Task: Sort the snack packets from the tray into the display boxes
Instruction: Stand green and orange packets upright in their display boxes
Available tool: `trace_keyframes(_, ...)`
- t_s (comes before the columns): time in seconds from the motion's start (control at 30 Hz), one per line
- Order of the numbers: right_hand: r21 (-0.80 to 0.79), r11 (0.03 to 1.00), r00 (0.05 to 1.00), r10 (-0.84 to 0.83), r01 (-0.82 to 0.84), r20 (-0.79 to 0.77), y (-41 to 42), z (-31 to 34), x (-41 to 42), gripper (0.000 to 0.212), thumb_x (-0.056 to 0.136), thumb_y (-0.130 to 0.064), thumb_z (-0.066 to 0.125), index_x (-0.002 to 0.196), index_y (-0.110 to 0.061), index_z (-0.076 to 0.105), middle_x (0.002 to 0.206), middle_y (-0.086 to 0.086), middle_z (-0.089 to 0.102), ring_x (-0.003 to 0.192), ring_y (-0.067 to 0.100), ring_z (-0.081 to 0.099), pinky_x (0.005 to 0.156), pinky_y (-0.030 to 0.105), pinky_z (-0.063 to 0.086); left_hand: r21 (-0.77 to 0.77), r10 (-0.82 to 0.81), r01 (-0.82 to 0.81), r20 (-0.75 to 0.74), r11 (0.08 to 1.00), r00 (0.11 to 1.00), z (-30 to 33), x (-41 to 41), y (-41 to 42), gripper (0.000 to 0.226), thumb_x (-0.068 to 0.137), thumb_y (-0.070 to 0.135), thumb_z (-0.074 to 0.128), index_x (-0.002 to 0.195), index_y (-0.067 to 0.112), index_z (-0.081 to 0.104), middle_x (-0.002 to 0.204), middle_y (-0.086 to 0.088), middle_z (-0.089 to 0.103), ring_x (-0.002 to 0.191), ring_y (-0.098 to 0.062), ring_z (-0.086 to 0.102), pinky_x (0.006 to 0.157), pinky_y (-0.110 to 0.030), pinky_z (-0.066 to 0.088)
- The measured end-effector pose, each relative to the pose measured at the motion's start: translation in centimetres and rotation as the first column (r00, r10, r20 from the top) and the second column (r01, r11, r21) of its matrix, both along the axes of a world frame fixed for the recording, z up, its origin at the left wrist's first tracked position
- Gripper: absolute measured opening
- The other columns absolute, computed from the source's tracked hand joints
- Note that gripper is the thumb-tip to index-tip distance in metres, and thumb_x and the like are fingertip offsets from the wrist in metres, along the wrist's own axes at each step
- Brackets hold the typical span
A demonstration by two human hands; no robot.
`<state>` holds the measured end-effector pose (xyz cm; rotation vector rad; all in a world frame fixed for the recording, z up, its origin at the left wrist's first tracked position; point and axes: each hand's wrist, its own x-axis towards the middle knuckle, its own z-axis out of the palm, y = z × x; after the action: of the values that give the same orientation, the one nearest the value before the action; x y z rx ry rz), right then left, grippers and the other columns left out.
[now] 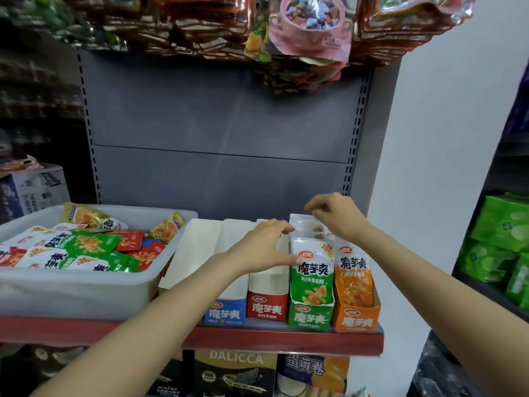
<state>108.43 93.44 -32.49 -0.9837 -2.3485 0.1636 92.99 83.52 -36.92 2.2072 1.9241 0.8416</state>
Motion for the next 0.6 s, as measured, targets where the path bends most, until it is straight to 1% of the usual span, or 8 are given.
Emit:
trace_keyframes(0.07,0.009,0.999,0.998,0.046,-0.046,-0.039,-1.2,0.4,-1.2,0.028,0.094,-0.005,0.046,0.11,-0.011,0.067,0.115,0.003,0.066,0.103,0.016,0.061,0.086,0.018,0.042,0.044,0.026,-0.027,0.014,0.999,1.0,0.1,-1.0,-1.0,0.061,0.081,0.045,0.067,0.133,0.023,0.044,0.132,0.006,0.049,0.118,-0.008,0.046,0.097,-0.025,0.04)
trace_keyframes(0.13,0.006,0.994,0.993,0.106,-0.106,-0.06,-2.5,0.7,-3.1,0.028,0.093,-0.005,0.047,0.11,-0.013,0.067,0.113,0.001,0.067,0.102,0.014,0.061,0.085,0.017,0.041,0.119,0.08,-0.085,0.044,0.989,0.996,0.1,-2.7,-2.2,0.049,0.085,0.04,0.064,0.129,0.024,0.049,0.128,0.007,0.051,0.115,-0.006,0.047,0.092,-0.02,0.039)
trace_keyframes(0.23,0.0,0.982,0.979,0.188,-0.188,-0.077,-4.6,0.7,-7.1,0.028,0.092,-0.006,0.048,0.108,-0.014,0.068,0.109,-0.001,0.068,0.098,0.012,0.061,0.08,0.015,0.04,0.2,0.188,-0.21,0.123,0.957,0.974,0.1,-6.6,-4.7,0.027,0.089,0.031,0.061,0.115,0.023,0.059,0.116,0.008,0.057,0.105,-0.004,0.051,0.085,-0.017,0.037)
trace_keyframes(0.33,-0.017,0.956,0.954,0.291,-0.293,-0.073,-6.8,0.2,-11.9,0.027,0.091,-0.007,0.048,0.108,-0.014,0.068,0.111,-0.001,0.067,0.1,0.012,0.061,0.081,0.018,0.041,0.217,0.319,-0.362,0.209,0.907,0.925,0.1,-11.2,-7.4,0.014,0.089,0.019,0.061,0.101,0.017,0.066,0.102,0.006,0.064,0.092,-0.006,0.055,0.076,-0.017,0.037)
trace_keyframes(0.4,-0.028,0.936,0.935,0.349,-0.351,-0.063,-8.1,-0.4,-15.4,0.027,0.091,-0.008,0.048,0.109,-0.012,0.068,0.114,0.001,0.067,0.104,0.015,0.06,0.084,0.021,0.043,0.216,0.414,-0.459,0.223,0.862,0.882,0.0,-14.4,-9.2,0.011,0.087,0.012,0.062,0.094,0.014,0.07,0.09,0.003,0.067,0.08,-0.01,0.058,0.068,-0.017,0.039)
trace_keyframes(0.43,-0.041,0.927,0.927,0.371,-0.373,-0.054,-8.7,-0.7,-17.2,0.027,0.09,-0.008,0.049,0.11,-0.011,0.067,0.114,0.003,0.067,0.105,0.018,0.06,0.085,0.023,0.043,0.21,0.464,-0.504,0.214,0.838,0.86,-0.1,-16.1,-10.0,0.01,0.086,0.01,0.063,0.093,0.012,0.07,0.088,0.002,0.068,0.078,-0.012,0.059,0.068,-0.018,0.04)
trace_keyframes(0.53,-0.12,0.91,0.917,0.399,-0.396,-0.004,-10.2,-2.2,-22.5,0.03,0.089,-0.011,0.053,0.117,-0.01,0.062,0.117,0.008,0.064,0.108,0.024,0.058,0.084,0.025,0.041,0.155,0.589,-0.616,0.186,0.773,0.786,-0.3,-21.0,-12.1,0.015,0.084,0.009,0.065,0.098,0.009,0.069,0.101,-0.004,0.068,0.094,-0.017,0.062,0.078,-0.02,0.04)
trace_keyframes(0.6,-0.173,0.9,0.908,0.414,-0.4,0.057,-11.1,-3.3,-25.7,0.037,0.088,-0.016,0.056,0.125,-0.01,0.056,0.123,0.011,0.06,0.114,0.028,0.055,0.092,0.029,0.041,0.078,0.664,-0.677,0.143,0.732,0.734,-0.4,-24.0,-13.3,0.022,0.082,0.012,0.068,0.104,0.01,0.066,0.11,-0.005,0.066,0.104,-0.019,0.06,0.083,-0.02,0.039)
